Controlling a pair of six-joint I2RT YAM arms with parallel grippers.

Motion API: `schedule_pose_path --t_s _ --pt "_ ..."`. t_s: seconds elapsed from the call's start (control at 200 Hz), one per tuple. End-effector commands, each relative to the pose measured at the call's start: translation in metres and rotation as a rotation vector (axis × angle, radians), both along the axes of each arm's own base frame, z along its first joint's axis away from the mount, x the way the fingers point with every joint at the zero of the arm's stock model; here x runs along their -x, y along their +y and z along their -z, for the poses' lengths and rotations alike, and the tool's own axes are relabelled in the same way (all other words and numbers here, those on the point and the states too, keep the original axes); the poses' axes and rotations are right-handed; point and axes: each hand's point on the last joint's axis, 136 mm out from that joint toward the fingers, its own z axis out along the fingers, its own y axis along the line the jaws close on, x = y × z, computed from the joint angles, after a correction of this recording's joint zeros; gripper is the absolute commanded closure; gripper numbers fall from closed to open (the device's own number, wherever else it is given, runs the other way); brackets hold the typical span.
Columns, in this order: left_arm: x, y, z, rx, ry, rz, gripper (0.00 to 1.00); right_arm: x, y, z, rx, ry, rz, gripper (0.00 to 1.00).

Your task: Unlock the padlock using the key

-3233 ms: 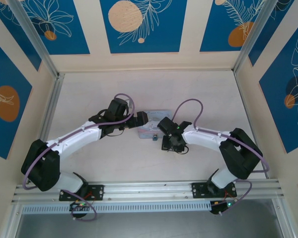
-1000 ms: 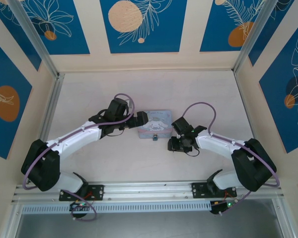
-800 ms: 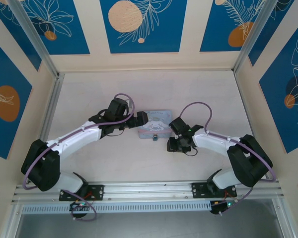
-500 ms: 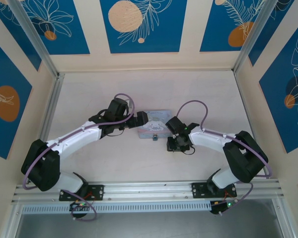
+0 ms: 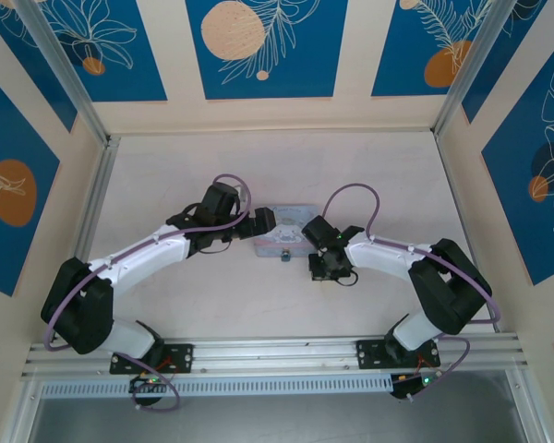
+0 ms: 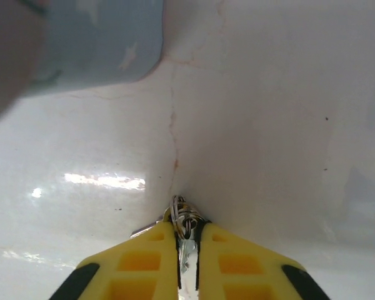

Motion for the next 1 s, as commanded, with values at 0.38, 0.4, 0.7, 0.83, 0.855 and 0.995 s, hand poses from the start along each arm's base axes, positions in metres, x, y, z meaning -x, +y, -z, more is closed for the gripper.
schedule_pose_path --t_s 0.38,0.4,0.7,0.83,0.855,0.995 --pt "-0.010 0.008 -0.022 -0.055 -0.080 0.007 0.00 0.014 0.005 -0.021 -0.080 -0.004 -0.008 1.00" --pt "-0.009 0.008 -0.022 -0.057 -0.080 0.007 0.00 0.014 0.005 -0.023 -0.088 -0.006 -0.007 1.00" --pt "-0.007 0.012 -0.014 -0.041 -0.041 -0.038 0.00 0.012 0.008 -0.030 -0.120 -0.023 0.017 0.91" --pt "-0.005 0.005 -0.013 -0.020 -0.030 -0.011 0.00 0.009 0.003 -0.022 -0.081 -0.019 0.026 0.56" --pt "-0.005 0.005 -0.012 -0.021 -0.026 -0.009 0.00 0.009 0.002 -0.021 -0.073 -0.016 0.026 0.55" --pt "-0.005 0.004 -0.011 -0.017 -0.024 -0.005 0.00 0.006 0.000 -0.014 -0.041 0.008 0.052 0.54"
